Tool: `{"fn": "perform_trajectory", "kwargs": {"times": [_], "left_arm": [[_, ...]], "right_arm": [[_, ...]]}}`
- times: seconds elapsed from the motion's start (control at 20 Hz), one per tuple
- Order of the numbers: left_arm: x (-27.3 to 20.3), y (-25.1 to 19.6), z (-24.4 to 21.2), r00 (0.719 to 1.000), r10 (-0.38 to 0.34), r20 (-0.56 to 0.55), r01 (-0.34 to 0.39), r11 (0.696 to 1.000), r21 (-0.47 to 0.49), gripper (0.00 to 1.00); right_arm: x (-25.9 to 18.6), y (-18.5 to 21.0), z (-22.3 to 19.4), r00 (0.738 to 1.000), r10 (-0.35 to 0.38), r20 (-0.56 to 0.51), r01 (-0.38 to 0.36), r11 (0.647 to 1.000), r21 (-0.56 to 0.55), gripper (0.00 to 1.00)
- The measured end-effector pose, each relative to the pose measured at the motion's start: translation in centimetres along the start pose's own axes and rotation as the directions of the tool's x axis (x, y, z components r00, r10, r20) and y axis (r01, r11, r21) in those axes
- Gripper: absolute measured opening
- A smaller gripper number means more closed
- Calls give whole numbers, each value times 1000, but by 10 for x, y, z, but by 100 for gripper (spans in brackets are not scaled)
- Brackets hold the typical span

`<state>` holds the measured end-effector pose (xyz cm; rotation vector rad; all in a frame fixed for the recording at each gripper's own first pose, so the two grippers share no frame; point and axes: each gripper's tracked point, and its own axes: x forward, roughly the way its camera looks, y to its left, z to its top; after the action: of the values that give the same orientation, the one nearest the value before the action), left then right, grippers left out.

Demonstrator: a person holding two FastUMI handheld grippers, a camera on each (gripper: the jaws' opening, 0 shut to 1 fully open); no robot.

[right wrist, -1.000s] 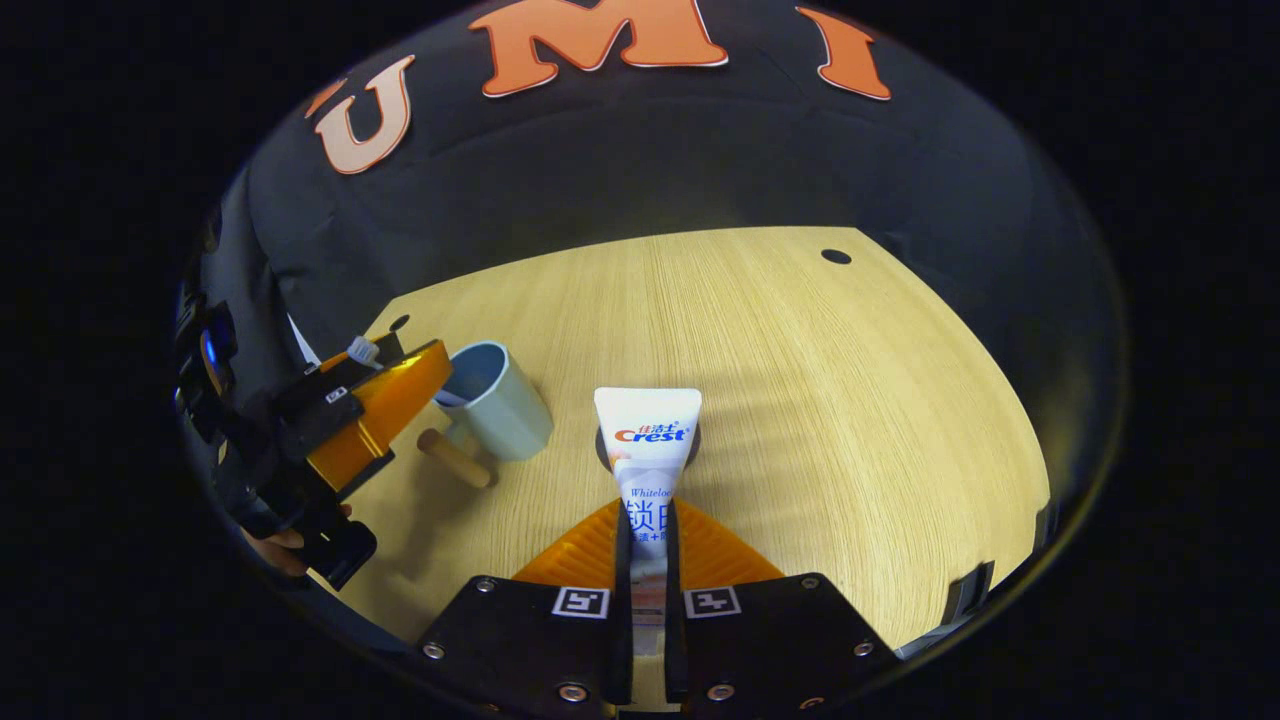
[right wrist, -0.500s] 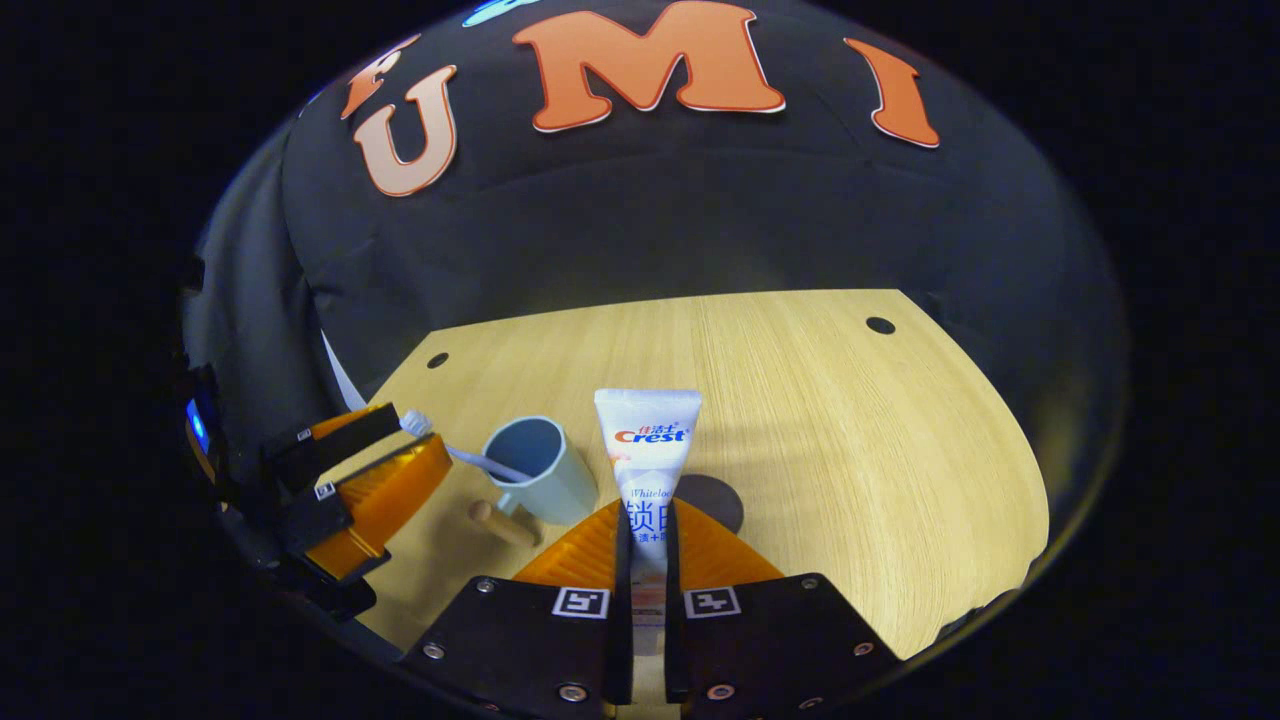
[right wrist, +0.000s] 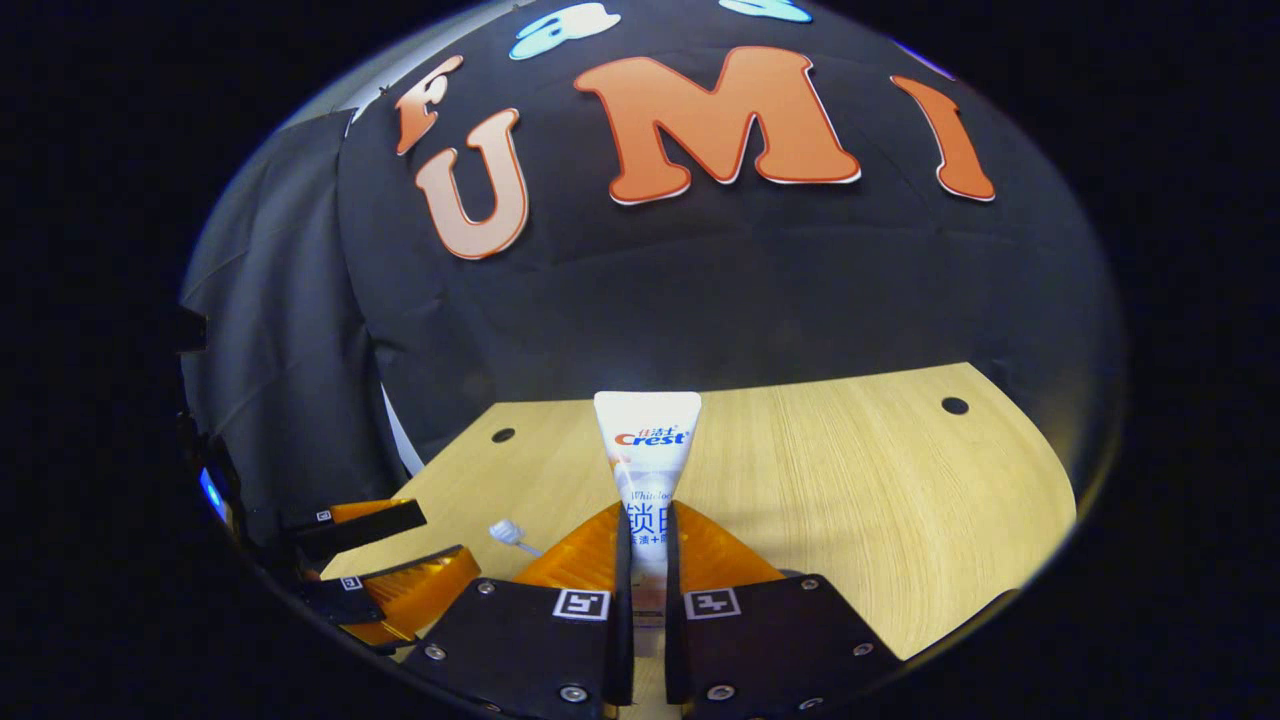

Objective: Put the toothbrush and toothpaste on the desktop into the cup, then pick up the cup and place it on the coaster on the desktop.

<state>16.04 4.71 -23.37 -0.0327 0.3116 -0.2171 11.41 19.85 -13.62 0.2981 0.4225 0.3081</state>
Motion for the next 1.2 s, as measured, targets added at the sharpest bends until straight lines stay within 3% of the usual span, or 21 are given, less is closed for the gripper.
{"fn": "perform_trajectory", "kwargs": {"times": [0.3,0.7,0.95,1.2], "left_arm": [[-10,12,3,1000,30,-8,-30,999,-9,91],[-7,18,3,998,52,-23,-52,999,4,91],[-10,18,-5,997,58,-44,-58,998,10,91],[-6,14,-17,996,57,-74,-58,998,-10,91]], "right_arm": [[29,15,18,992,70,100,-69,998,-13,13],[70,30,9,980,126,154,-120,992,-47,13],[84,29,-20,989,108,102,-103,993,-59,14],[70,15,-49,996,62,-60,-62,998,3,31]]}}
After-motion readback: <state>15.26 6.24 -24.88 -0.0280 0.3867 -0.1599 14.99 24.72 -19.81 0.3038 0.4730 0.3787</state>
